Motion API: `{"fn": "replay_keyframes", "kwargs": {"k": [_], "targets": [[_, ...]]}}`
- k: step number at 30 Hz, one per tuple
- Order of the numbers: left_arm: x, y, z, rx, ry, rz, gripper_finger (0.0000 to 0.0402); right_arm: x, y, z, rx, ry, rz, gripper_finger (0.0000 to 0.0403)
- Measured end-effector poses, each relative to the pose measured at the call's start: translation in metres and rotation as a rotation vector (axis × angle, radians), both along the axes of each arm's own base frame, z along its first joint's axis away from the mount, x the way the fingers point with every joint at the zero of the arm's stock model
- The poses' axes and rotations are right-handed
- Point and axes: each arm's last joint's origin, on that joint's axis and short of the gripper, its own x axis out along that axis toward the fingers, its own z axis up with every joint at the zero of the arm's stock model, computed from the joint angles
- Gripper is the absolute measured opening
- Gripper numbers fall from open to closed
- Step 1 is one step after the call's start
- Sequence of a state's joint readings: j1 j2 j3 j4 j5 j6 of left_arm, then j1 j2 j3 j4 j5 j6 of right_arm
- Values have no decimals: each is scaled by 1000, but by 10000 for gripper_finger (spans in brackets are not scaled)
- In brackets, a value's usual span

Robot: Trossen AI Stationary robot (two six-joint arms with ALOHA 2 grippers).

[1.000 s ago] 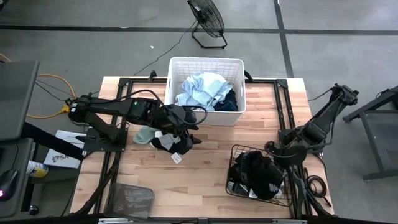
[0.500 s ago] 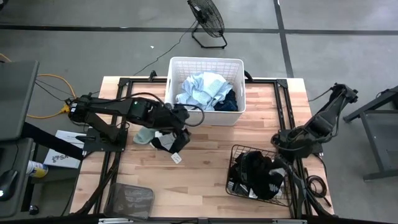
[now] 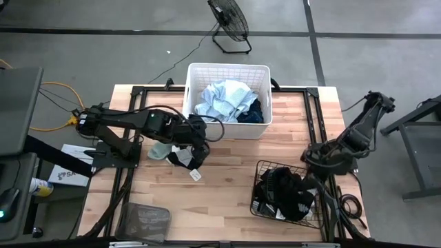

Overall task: Pick & Place Cloths
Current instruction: Put the black boxer into the wire basket

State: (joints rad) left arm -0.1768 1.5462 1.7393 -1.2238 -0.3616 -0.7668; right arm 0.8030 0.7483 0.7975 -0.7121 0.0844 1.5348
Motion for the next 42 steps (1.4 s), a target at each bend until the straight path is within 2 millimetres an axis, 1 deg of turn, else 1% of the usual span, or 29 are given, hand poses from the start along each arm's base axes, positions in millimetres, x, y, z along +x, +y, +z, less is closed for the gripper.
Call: {"fn": "replay_keyframes", "kwargs": {"k": [4,8,13,20,24,26,29,31,34,39,42], "targets": [[5,-1,-5,-2,14,7,290,7,16,-6,-28,14,47,134],[12,-2,-11,-5,39,2,290,12,25,-24,-133,134,35,134],[15,-4,-18,-10,79,-20,290,15,26,-45,-212,292,-56,134],[15,-4,-17,-1,87,-39,290,9,19,-91,-184,449,-231,134],[13,-3,-18,1,105,-40,290,6,15,-101,-171,514,-307,134],[13,-3,-19,-1,111,-42,290,5,13,-102,-161,543,-310,134],[13,-3,-18,-1,110,-42,290,8,15,-97,-88,563,-274,134],[13,-3,-18,-1,110,-41,290,7,15,-91,-77,559,-269,134],[13,-3,-18,-2,109,-41,290,10,16,-76,-47,486,-273,134],[14,-4,-18,-7,99,-41,290,11,15,-54,-48,357,-247,134],[14,-4,-18,-12,95,-42,290,9,12,-44,-53,305,-230,134]]}}
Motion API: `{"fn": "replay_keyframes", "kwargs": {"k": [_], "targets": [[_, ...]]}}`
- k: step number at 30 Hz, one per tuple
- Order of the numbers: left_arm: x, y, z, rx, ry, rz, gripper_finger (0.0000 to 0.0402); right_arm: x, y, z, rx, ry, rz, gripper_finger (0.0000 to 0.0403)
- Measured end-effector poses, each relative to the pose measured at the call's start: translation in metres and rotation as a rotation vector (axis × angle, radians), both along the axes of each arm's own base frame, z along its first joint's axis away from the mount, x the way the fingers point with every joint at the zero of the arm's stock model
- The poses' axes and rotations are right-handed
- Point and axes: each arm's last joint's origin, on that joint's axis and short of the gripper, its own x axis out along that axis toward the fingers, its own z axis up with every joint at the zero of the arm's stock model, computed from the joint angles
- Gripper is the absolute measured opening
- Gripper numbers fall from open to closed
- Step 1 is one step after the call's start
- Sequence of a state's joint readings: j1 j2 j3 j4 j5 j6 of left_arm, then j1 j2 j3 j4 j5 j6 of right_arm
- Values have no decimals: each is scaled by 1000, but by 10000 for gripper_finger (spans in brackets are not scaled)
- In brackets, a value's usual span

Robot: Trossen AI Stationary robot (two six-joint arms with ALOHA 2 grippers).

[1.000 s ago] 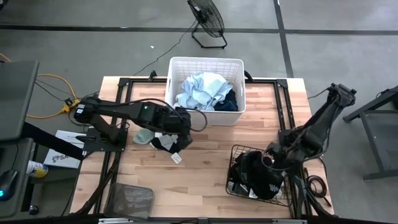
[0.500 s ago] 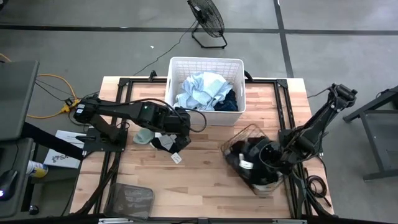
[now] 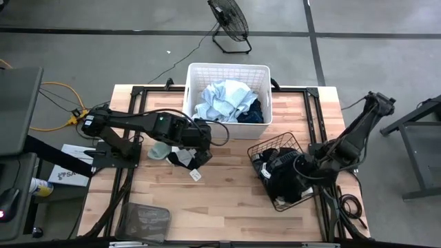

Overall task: Pick & Place Cloths
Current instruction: Put the black boxer into the wire basket

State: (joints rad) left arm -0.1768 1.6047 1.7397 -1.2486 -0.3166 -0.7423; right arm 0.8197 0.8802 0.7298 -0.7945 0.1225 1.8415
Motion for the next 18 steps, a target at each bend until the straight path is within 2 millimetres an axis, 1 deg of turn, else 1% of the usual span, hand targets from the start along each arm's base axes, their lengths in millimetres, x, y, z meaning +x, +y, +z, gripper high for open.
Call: {"fn": "replay_keyframes", "kwargs": {"k": [5,13,16,18], "targets": [[0,0,0,-4,-1,6,290,-4,-6,11,-32,-101,87,134],[0,0,0,-5,-4,5,290,-3,-19,22,-126,-269,239,134],[0,0,0,-6,-7,5,290,-1,-24,23,-183,-313,283,134],[0,0,0,-6,-7,5,290,0,-28,24,-253,-353,339,134]]}}
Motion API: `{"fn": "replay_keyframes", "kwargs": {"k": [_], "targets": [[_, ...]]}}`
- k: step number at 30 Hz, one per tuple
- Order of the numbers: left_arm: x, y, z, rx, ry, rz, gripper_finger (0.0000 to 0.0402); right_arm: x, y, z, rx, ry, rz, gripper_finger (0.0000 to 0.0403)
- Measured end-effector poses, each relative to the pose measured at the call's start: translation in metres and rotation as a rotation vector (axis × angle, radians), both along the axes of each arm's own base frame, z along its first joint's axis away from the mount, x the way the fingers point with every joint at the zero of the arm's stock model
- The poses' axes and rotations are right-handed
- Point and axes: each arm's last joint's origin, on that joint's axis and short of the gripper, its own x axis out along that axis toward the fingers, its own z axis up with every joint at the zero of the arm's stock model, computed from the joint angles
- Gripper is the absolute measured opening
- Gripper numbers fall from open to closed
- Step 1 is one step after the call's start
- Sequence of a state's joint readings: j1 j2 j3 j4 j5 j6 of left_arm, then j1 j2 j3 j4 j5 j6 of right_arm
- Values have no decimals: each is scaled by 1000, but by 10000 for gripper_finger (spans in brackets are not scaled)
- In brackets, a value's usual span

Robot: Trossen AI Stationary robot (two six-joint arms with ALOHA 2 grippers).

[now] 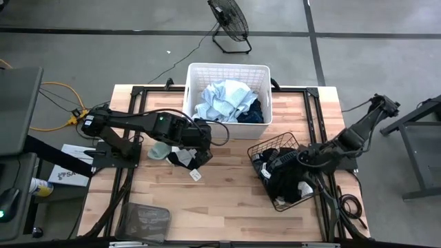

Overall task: Pick & Place Cloths
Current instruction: Put the black boxer into the wire basket

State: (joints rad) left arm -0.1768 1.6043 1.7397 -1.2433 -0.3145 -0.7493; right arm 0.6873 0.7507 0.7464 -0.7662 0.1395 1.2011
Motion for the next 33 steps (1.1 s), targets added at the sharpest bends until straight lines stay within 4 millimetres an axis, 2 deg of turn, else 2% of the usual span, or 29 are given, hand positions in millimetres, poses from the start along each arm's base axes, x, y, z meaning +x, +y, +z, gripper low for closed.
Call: {"fn": "replay_keyframes", "kwargs": {"k": [4,6,10,15,21,25,29,33], "targets": [[2,0,1,-4,-19,0,290,5,-8,-1,-218,-89,107,134],[2,0,1,-5,-23,0,290,6,-14,-5,-333,-79,143,134],[2,0,1,-5,-22,0,290,6,-24,-17,-487,62,199,134],[2,0,1,-8,-23,6,290,15,-25,-32,-569,217,280,134],[2,0,1,-8,-23,6,290,34,-19,-49,-571,334,387,134],[2,0,1,-8,-21,6,290,39,-17,-55,-514,388,380,134],[1,0,1,-14,-19,3,290,38,-17,-51,-469,362,341,134],[1,0,1,-14,-14,2,290,35,-18,-35,-450,289,324,134]]}}
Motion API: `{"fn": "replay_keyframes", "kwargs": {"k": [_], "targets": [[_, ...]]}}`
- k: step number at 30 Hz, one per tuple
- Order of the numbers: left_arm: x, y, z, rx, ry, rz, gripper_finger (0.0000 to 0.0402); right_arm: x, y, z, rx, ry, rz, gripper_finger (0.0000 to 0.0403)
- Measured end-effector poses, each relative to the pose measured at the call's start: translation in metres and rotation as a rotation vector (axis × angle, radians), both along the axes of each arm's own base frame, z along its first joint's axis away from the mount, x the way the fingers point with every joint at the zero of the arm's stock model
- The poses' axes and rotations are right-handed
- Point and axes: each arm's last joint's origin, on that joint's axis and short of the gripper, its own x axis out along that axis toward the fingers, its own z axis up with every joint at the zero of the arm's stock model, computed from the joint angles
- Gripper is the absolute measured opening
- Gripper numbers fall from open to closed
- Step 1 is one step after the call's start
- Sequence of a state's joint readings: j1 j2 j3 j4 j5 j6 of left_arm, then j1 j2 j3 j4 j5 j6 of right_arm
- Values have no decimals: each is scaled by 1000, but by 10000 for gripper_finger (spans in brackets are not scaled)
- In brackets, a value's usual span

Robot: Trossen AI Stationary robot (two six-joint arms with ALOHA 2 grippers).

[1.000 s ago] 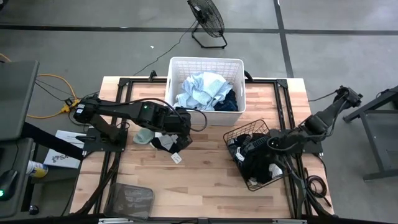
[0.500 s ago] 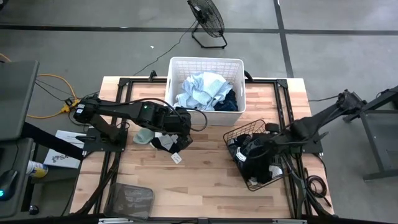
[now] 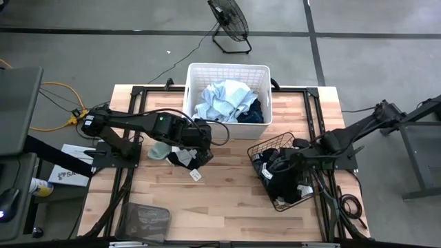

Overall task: Pick & Place Cloths
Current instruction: Put the black boxer into the wire basket, then put the light gray sock into the black bin

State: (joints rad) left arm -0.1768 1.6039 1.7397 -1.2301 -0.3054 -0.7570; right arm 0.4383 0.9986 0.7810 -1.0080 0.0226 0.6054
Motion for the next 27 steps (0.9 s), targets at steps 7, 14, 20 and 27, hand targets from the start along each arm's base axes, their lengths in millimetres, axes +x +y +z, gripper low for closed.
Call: {"fn": "replay_keyframes", "kwargs": {"k": [7,14,20,27], "targets": [[0,0,0,-2,0,-1,290,-8,-5,31,22,-115,-6,134],[-4,1,-2,-2,34,32,290,-21,-12,54,114,-196,-197,134],[-4,3,-6,46,69,77,290,-34,-20,69,213,-278,-384,134],[1,3,-25,95,198,139,290,-45,-28,85,247,-449,-469,134]]}}
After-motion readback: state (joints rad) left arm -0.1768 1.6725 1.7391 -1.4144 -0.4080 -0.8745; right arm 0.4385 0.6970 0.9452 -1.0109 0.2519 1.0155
